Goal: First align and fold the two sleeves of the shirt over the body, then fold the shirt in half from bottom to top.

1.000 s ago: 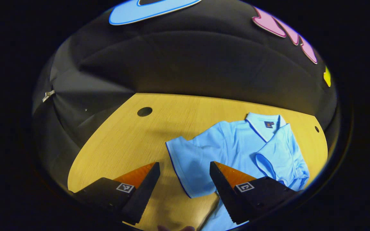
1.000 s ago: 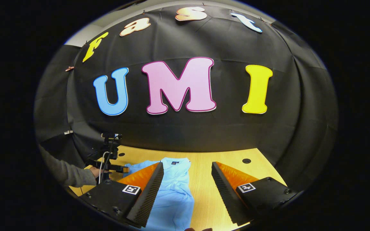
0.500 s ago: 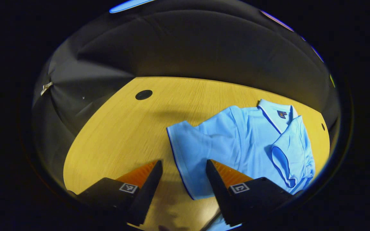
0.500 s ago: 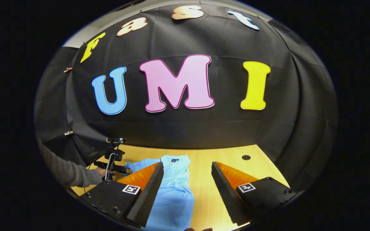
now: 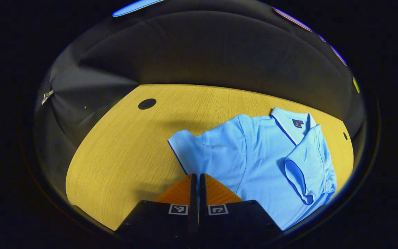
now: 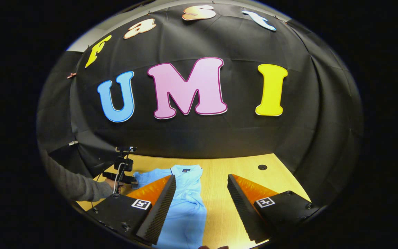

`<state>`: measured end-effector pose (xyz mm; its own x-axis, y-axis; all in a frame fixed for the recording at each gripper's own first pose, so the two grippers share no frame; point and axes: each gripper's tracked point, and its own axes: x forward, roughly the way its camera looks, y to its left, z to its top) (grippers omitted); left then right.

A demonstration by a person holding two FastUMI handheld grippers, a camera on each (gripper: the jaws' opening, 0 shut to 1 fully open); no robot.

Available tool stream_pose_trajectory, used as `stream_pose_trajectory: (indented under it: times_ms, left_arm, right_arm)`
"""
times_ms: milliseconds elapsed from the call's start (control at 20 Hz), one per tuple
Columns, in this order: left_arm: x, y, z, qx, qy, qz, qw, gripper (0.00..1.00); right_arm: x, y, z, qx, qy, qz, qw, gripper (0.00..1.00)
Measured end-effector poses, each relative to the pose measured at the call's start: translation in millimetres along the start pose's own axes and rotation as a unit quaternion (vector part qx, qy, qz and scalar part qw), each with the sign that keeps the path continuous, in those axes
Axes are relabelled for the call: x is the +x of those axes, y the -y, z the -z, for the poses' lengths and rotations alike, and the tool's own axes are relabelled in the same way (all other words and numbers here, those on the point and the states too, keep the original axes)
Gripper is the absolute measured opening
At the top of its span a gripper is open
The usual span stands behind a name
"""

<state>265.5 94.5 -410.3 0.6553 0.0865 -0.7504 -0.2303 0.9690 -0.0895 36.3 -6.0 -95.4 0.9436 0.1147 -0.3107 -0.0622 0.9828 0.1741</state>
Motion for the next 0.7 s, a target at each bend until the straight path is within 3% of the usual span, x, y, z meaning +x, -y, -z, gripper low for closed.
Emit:
stream_pose_trajectory:
  times_ms: [400, 600, 700]
  left_arm:
    - [-14.4, 12.0, -24.2, 0.005, 0.042, 0.016, 0.999, 0.06]
    - [-40.7, 54.9, -50.1, 0.05, 0.086, 0.065, 0.993, 0.06]
    - [-63.0, 97.2, -59.3, 0.079, 0.109, 0.105, 0.985, 0.06]
  right_arm:
    - [-8.5, 11.0, 4.7, 0.007, -0.006, 0.006, 1.0, 0.94]
    - [-9.1, 13.7, 3.4, 0.007, -0.004, 0.005, 1.0, 0.94]
    - [-11.7, 15.8, 4.4, 0.008, -0.004, 0.005, 1.0, 0.94]
